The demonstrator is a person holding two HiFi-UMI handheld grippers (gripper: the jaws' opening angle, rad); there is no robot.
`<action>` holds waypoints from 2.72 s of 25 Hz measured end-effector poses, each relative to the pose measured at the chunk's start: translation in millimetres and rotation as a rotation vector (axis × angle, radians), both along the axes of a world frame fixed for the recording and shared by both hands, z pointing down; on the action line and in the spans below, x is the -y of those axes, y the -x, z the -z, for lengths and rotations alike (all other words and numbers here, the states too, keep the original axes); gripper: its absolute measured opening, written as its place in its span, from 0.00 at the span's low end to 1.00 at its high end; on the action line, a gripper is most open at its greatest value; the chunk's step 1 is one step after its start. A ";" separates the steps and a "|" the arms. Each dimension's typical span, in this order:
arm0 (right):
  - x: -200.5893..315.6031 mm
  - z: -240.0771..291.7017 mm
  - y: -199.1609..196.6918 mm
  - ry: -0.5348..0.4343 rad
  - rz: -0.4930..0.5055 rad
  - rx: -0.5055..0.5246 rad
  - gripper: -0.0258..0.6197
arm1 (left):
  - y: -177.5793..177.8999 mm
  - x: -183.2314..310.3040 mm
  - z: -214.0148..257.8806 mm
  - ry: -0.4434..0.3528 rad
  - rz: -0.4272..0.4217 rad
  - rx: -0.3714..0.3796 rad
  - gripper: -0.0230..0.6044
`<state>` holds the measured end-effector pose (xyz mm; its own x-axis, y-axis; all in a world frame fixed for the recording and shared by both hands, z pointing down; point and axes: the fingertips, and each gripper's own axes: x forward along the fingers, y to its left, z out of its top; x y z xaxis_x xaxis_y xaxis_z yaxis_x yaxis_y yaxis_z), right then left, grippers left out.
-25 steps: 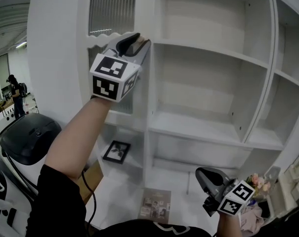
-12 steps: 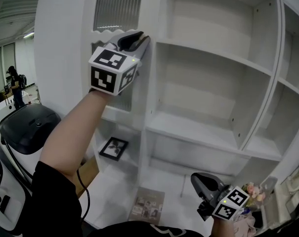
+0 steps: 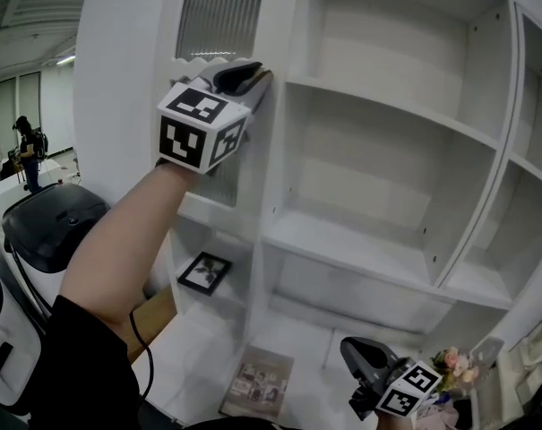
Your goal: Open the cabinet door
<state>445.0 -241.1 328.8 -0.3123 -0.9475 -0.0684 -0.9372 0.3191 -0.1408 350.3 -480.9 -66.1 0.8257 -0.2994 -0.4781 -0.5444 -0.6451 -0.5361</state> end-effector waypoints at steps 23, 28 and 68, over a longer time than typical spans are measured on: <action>20.3 34.5 125.8 -0.080 -0.029 -0.035 0.04 | 66.5 -34.8 2.1 0.009 -0.170 0.066 0.15; 20.6 37.6 162.3 -0.092 -0.047 -0.059 0.04 | 87.3 -43.9 0.7 0.013 -0.238 0.075 0.15; 57.3 15.9 380.2 -0.079 -0.152 -0.036 0.04 | 302.8 -27.1 5.8 0.074 -0.649 0.087 0.16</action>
